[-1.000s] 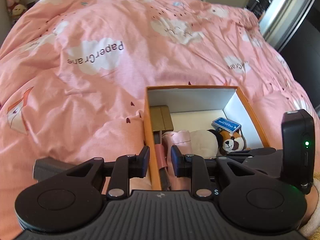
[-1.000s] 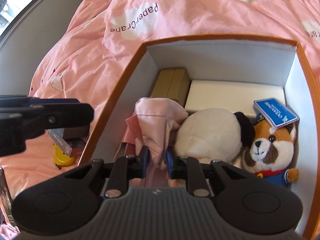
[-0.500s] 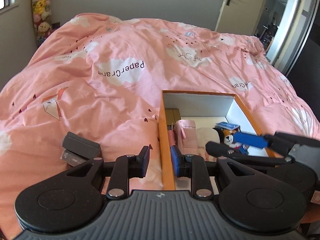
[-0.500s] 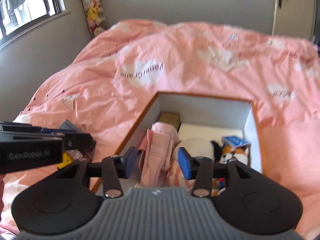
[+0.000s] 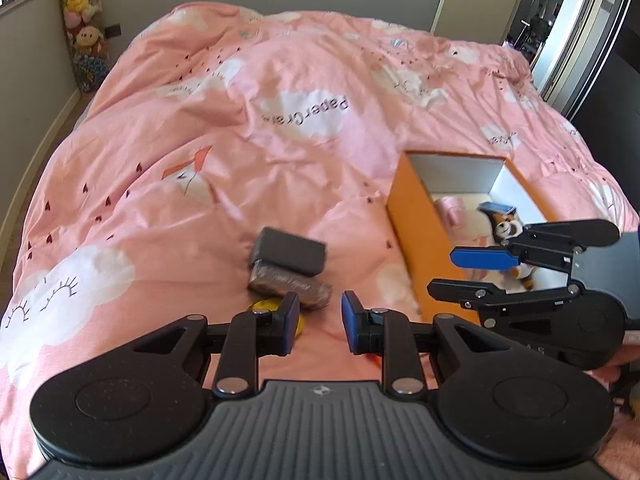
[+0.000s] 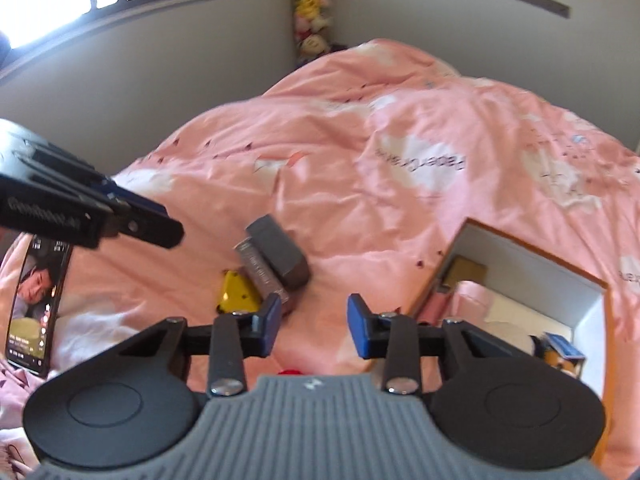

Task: Organize objects
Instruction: 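Grasp the brown photo card box with the left gripper while the right grasps the dark grey box, then carry the photo card box with the left gripper while the right carries the grey box to the shoebox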

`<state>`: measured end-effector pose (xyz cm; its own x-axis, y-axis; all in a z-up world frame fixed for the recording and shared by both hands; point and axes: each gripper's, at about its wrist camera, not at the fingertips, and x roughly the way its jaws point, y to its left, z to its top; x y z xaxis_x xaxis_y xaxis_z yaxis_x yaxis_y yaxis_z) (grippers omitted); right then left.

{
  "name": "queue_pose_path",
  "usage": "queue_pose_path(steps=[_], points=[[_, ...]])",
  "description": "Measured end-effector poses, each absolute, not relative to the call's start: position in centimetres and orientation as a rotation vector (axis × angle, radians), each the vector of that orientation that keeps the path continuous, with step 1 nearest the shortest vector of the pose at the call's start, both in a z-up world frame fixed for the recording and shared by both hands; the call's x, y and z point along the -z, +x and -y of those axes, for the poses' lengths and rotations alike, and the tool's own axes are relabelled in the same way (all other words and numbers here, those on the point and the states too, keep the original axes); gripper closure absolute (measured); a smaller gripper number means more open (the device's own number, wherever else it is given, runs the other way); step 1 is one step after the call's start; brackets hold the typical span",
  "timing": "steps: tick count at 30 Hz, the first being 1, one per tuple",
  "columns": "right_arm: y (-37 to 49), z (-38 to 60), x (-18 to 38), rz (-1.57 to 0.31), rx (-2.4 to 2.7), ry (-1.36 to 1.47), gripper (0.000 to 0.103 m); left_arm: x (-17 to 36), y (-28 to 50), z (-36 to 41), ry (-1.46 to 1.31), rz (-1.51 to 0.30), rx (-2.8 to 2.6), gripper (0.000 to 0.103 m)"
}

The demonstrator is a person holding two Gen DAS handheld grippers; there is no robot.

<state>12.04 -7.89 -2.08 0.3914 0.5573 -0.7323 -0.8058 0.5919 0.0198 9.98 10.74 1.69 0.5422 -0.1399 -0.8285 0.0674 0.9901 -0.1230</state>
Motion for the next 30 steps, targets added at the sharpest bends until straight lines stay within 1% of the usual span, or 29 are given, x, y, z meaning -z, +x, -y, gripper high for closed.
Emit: queue_pose_path(steps=[2,6,10,12,14,17,19,23,25,29,30], points=[[12.5,6.4,3.1,-0.804,-0.906,-0.416,0.069,-0.6,10.3,-11.9,-0.077,-1.023,0.116,0.074],[13.9,3.6,5.0,-0.891,-0.948,-0.469,0.069,2.0,11.9,-13.7,-0.152,-1.091,0.103,0.074],[15.0,0.9,6.2,-0.884,-0.988,-0.564,0.069,4.5,14.2,-15.5,-0.292,-1.154,0.060,0.074],[15.7,-0.3,6.6,-0.867,-1.004,-0.612,0.064,5.8,15.4,-16.3,-0.378,-1.172,0.023,0.074],[16.6,-1.6,7.1,-0.849,-1.018,-0.657,0.064,7.2,16.5,-17.1,-0.454,-1.185,-0.023,0.074],[17.7,-3.1,7.8,-0.827,-1.057,-0.713,0.063,9.1,17.4,-17.7,-0.551,-1.186,-0.070,0.074],[18.2,-3.9,8.2,-0.810,-1.077,-0.748,0.063,10.0,17.5,-17.9,-0.619,-1.181,-0.091,0.072],[19.1,-4.8,8.9,-0.790,-1.124,-0.788,0.063,11.0,17.6,-17.8,-0.711,-1.157,-0.125,0.070],[19.4,-4.9,9.3,-0.799,-1.145,-0.783,0.063,11.2,17.7,-17.6,-0.745,-1.143,-0.150,0.066],[20.1,-4.7,10.0,-0.838,-1.127,-0.757,0.064,11.4,18.1,-16.5,-0.744,-1.130,-0.226,0.066],[20.3,-4.5,10.0,-0.861,-1.116,-0.734,0.065,11.5,18.2,-16.3,-0.740,-1.126,-0.246,0.062]])
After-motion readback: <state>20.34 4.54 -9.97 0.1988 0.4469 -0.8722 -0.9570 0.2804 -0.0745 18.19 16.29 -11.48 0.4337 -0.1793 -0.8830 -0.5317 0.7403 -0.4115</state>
